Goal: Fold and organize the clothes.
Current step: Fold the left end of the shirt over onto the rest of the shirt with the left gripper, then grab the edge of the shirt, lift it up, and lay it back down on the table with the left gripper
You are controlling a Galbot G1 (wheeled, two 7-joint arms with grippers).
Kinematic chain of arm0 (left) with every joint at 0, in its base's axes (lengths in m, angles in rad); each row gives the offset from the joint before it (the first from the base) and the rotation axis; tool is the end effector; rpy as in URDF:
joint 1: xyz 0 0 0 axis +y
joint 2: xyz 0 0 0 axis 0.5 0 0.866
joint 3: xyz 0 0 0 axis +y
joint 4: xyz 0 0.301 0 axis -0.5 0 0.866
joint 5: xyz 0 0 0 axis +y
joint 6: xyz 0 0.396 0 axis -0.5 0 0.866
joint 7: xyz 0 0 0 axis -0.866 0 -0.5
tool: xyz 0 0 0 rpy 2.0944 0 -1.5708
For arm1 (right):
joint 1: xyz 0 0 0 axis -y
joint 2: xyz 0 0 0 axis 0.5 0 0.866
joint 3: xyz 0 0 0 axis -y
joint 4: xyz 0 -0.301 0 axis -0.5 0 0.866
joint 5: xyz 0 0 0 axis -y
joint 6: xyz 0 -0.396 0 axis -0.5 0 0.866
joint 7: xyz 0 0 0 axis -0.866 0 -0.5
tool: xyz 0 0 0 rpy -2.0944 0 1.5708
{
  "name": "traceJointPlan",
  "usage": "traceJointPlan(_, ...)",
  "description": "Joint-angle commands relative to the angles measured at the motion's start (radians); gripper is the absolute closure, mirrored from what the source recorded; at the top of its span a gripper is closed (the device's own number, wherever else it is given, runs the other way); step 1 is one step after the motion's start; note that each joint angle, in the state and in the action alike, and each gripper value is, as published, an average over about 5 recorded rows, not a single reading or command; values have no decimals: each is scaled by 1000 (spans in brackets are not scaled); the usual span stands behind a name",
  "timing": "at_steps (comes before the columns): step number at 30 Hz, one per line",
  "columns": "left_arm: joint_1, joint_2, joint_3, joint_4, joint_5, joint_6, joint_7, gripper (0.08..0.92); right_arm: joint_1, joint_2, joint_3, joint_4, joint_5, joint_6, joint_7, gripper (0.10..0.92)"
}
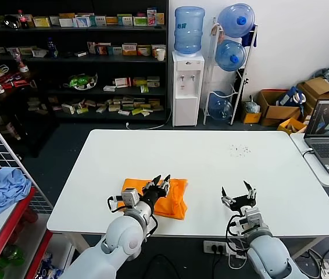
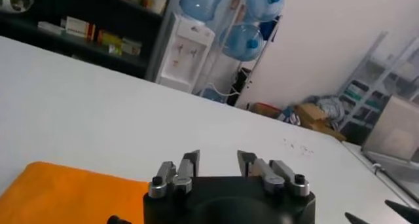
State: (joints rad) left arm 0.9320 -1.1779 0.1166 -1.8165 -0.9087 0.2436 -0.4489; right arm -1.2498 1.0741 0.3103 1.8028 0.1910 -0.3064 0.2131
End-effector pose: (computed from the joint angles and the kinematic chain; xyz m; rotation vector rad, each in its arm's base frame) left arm 0.3378 -0.1336 -0.2397 -0.4349 -2.6618 0.4936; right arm 0.3240 -0.0283 -0.2947 0.0790 -2.7815 0.4660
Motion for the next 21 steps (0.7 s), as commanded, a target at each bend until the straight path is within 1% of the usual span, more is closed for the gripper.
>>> traceJointPlan(1,59,153,-59,-27,53,-49,77,457,-7,-3,-3,7,5,0,-3,203)
traceJointPlan(5,79,294,-99,6,76,27,164,345,-15,-7,-1,12,7,2,-9,203)
traceJointPlan(8,68,358,-129,35,36,108,218,259,-17,-5,-1,6,7,6,-18,203)
traceJointPlan(10,51,382,-145,64,7,152,257,211,-18,-3,-2,2,7,10,-24,203)
traceJointPlan(12,31,395,-156,102,-13,181,296,187,-21,-3,-2,0,8,12,-30,203)
traceJointPlan(14,9,398,-165,151,-30,200,331,180,-25,-2,-2,0,9,13,-33,203)
traceJointPlan(18,-24,382,-175,242,-52,236,406,177,-31,-4,-1,9,24,5,-31,203)
traceJointPlan(21,-36,360,-178,286,-67,258,441,177,-38,-8,1,18,29,0,-30,203)
